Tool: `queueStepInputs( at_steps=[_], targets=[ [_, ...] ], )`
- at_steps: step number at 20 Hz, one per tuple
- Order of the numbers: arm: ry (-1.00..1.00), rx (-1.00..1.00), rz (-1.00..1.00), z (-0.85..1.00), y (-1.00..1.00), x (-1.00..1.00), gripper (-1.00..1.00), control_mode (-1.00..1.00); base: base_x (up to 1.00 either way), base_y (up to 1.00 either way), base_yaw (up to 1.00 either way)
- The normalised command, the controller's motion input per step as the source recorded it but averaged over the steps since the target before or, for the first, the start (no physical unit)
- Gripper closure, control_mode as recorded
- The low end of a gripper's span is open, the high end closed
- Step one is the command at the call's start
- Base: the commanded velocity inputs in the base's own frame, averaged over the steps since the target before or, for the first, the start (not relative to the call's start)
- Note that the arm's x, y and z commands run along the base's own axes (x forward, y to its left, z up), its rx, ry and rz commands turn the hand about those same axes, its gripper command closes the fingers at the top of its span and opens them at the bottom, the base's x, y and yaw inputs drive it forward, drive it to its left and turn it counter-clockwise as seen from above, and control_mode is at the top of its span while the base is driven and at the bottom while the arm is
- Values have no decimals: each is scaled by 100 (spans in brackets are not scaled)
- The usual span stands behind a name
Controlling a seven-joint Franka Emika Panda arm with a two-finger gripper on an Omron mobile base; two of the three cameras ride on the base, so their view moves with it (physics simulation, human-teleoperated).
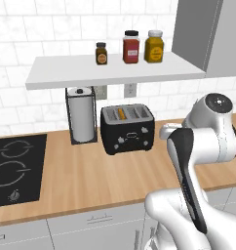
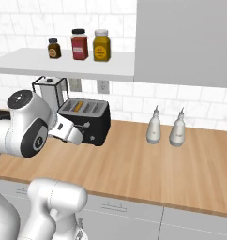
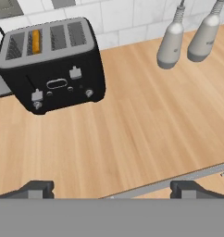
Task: Start the toaster. Once the lever pops up, take the bread to the plate on the dining counter.
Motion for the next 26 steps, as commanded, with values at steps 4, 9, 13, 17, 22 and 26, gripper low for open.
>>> queueStepInputs(
  at_steps=[4,9,13,17,22,26],
  targets=[
    [0,0,0,0,0,0,-100,-100,0,0,0],
    [0,0,0,0,0,0,-100,-100,0,0,0],
    [0,0,0,0,0,0,-100,-100,0,0,0],
    [0,0,0,0,0,0,-100,-100,0,0,0],
    [0,0,0,0,0,0,-100,-100,0,0,0],
    [0,0,0,0,0,0,-100,-100,0,0,0]
  ],
)
